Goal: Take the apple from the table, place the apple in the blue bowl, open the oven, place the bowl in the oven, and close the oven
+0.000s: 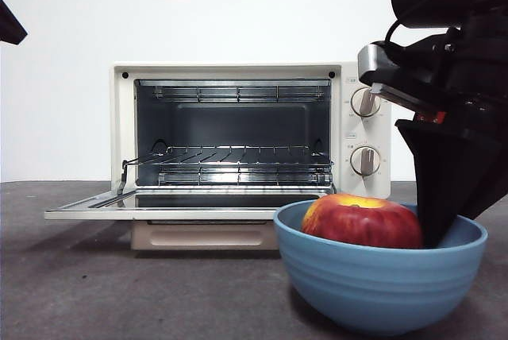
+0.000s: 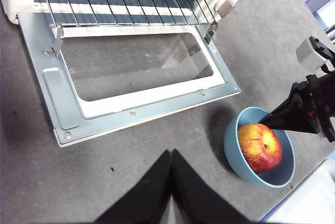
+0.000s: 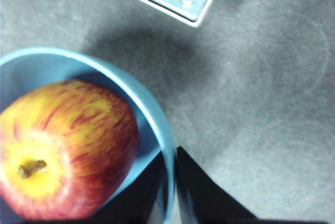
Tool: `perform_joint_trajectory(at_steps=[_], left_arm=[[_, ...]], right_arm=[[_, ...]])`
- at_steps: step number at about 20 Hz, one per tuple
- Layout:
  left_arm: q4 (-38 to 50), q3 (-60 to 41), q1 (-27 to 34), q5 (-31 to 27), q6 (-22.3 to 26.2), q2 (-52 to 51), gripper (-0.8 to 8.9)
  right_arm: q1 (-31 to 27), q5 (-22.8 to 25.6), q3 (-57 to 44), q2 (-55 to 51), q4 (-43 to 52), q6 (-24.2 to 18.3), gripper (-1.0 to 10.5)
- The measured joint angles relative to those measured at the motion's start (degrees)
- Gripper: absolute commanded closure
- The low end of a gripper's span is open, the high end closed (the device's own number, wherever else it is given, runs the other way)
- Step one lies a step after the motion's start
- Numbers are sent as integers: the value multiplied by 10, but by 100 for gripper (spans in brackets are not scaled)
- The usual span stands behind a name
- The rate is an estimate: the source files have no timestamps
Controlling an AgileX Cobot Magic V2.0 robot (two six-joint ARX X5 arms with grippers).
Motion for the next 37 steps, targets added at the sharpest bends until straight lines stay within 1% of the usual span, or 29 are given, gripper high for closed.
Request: perform_joint_trajectory(at_steps=[4, 8, 11, 13, 15, 18, 23, 30, 34, 37], left_arm=[[0, 0, 0, 0, 0, 0, 807], [0, 0, 0, 0, 0, 0, 807], [0, 0, 0, 0, 0, 0, 807], [0, 0, 0, 0, 0, 0, 807], [0, 0, -1, 0, 0, 0, 807], [0, 0, -11, 0, 0, 0, 807], [0, 0, -26, 0, 1, 0, 807], [0, 0, -27, 0, 1, 0, 807], [0, 0, -37, 0, 1, 0, 807], [0, 0, -41, 0, 1, 0, 807]], right_arm=[[21, 0, 5, -5, 2, 28, 944], [45, 2, 80, -12, 4, 66, 944], [47, 42, 132, -9, 12, 96, 944], [43, 59, 166, 14, 26, 116, 944], [36, 61, 196, 46, 41, 136, 944], [36, 76, 251, 112, 64, 167, 944], [33, 104, 332, 195, 74, 214, 944], [14, 125, 342, 220, 124, 303, 944], [-1, 137, 342, 225, 132, 331, 944], [-8, 140, 342, 230, 134, 340, 944]])
